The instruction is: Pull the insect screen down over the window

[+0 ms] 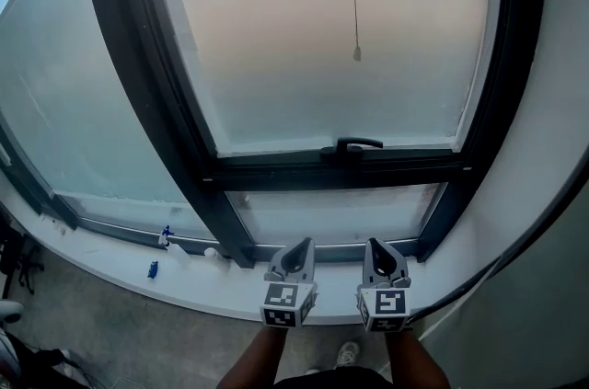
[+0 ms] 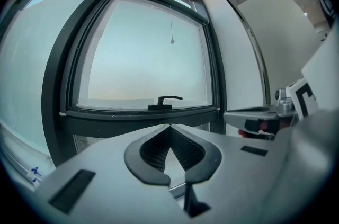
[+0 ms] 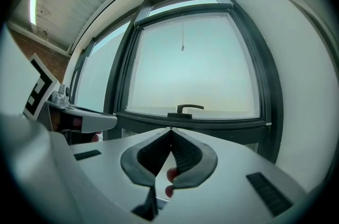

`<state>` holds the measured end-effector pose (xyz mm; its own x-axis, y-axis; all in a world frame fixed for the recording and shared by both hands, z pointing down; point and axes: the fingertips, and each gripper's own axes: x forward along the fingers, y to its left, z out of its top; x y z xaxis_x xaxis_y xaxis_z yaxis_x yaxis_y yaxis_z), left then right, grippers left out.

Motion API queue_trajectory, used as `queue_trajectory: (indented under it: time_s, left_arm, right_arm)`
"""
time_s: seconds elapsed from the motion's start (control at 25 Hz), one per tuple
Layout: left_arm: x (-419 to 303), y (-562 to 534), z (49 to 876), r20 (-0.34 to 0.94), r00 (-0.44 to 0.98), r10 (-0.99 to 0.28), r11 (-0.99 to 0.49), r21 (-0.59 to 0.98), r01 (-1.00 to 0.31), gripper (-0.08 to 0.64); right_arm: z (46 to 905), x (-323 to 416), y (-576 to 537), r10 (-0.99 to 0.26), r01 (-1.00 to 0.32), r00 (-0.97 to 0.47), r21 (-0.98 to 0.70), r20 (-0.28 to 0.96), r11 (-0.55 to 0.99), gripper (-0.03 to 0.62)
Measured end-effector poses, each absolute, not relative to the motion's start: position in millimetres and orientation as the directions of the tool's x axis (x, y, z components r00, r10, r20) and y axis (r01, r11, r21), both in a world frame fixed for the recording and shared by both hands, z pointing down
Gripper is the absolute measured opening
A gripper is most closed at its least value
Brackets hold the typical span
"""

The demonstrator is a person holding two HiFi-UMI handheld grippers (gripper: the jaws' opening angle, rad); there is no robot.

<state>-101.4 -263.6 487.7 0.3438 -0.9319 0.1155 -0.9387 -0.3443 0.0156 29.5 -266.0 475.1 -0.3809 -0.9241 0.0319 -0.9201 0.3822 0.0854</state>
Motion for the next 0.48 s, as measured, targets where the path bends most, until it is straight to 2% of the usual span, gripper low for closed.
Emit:
queue_trajectory:
  time_s: [0.16,0.48]
  left_arm:
    - [-103,-287,493,0.137,0.315,-0.939,-0.315,0.020,-0.949,-0.006]
    - [-99,-326,490,0.134,0.269,-0.954,-0.269,0.017,-0.963,-0.006]
  right_arm:
    - [467,27,-289,-0.916,-0.915,-0.399,0.046,0.036,0.400,0.003]
    - [469,42,-334,-0.905,-0.902,-0.423,0.074,0.039,0.425,0.003]
